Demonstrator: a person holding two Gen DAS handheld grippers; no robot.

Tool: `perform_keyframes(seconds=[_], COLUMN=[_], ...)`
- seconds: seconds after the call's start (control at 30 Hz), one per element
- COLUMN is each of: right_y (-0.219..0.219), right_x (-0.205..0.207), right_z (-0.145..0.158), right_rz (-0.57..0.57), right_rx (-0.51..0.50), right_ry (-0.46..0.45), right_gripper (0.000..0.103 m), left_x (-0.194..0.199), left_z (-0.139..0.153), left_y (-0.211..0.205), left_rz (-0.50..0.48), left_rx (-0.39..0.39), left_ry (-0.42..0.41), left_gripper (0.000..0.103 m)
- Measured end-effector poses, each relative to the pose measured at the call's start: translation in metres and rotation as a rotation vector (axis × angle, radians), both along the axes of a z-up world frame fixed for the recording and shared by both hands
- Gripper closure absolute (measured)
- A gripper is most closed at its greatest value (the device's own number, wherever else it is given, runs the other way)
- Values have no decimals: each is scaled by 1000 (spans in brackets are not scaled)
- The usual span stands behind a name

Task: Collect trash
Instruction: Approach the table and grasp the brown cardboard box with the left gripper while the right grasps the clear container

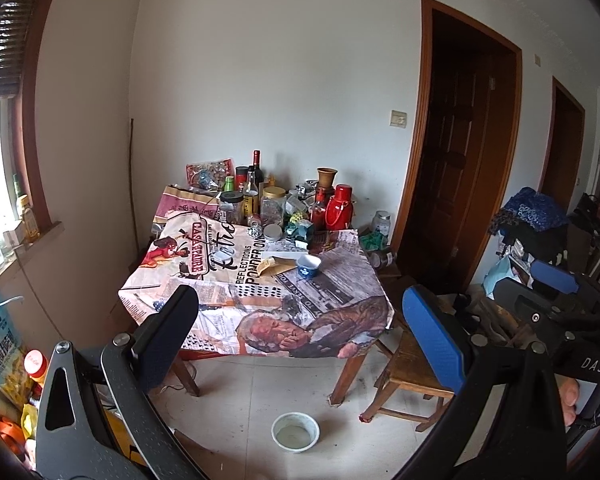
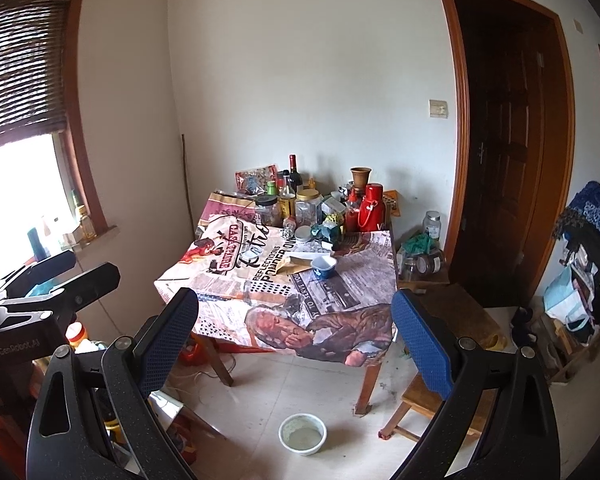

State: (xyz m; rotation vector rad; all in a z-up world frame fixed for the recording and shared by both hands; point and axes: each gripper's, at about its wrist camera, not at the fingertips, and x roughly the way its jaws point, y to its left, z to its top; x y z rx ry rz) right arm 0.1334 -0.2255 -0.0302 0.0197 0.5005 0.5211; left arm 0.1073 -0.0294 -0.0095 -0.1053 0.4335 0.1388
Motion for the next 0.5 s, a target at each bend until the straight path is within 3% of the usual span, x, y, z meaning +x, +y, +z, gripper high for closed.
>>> perform_keyframes(seconds=[0.23, 0.5], right_y=[31, 79], right_x=[58, 140], right_z=[-13, -15], right_rz=[-64, -159], right_rx=[-18, 3], right_ry=[13, 74], right_gripper=[7, 7], left_x=[77, 172], left_z=[-14, -8], left_y=[46, 121], left_rz=[-24, -35], left_rx=[-9, -13], left_ry=[-6, 15], left_gripper=[0, 0])
